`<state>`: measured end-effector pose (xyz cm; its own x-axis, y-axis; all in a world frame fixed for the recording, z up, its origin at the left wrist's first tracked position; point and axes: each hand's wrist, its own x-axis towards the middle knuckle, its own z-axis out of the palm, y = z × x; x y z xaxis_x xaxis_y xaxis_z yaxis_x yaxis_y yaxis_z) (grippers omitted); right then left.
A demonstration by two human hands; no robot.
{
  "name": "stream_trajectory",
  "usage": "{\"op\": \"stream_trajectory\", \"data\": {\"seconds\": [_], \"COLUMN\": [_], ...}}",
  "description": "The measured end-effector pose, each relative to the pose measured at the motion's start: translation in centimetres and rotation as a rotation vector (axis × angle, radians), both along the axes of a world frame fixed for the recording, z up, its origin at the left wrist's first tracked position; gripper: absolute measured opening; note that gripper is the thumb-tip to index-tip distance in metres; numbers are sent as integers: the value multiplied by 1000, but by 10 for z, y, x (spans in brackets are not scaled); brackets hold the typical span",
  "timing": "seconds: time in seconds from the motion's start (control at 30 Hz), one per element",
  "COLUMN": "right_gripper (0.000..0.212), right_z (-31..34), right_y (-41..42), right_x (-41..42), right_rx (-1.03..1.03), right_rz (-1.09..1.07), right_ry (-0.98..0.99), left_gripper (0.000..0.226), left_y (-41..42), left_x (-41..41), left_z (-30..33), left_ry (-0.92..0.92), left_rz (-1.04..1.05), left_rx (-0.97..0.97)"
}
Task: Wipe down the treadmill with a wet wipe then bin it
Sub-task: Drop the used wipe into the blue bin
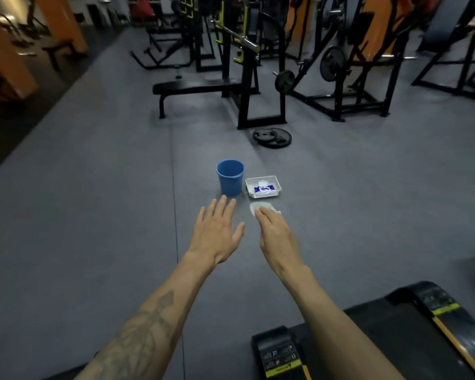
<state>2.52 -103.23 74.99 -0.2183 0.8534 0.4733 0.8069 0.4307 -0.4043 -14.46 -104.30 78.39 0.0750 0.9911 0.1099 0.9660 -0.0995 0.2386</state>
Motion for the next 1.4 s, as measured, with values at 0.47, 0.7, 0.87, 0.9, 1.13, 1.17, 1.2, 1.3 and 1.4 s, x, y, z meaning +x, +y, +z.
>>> {"op": "stream_trajectory", "data": {"seconds": [0.47,0.7,0.87,0.9,1.13,1.17,1.2,1.3,1.4], "right_gripper": [46,48,46,46,41,41,41,43,44], "right_z": [151,160,162,160,128,121,114,96,92], "right_y": [79,161,223,235,361,384,408,476,548], "right_x": [-76,-98,-116,-119,-149,-153,-157,-170,-177], "right_rx": [-186,-226,-187,-194,-236,-254,-268,-302,-326], "right_rz": [-16,-87,-106,-106,-106,-98,-90,-52,-22], "right_ry": [110,185,213,213,221,227,229,239,260], "left_gripper": [73,73,70,70,69,69,69,70,71], "left_y": [68,155,221,233,356,377,399,462,529], "left_x": [-64,-139,-166,-168,-191,-194,-197,-204,-210], "left_z": [143,148,142,139,111,105,101,85,77], "left_ry": [-95,-153,-187,-197,-168,-168,-167,-147,-147], "left_rz": [43,40,39,36,21,26,31,40,56], "left_rx": [-27,-41,-47,-50,-59,-56,-58,-86,-103]}}
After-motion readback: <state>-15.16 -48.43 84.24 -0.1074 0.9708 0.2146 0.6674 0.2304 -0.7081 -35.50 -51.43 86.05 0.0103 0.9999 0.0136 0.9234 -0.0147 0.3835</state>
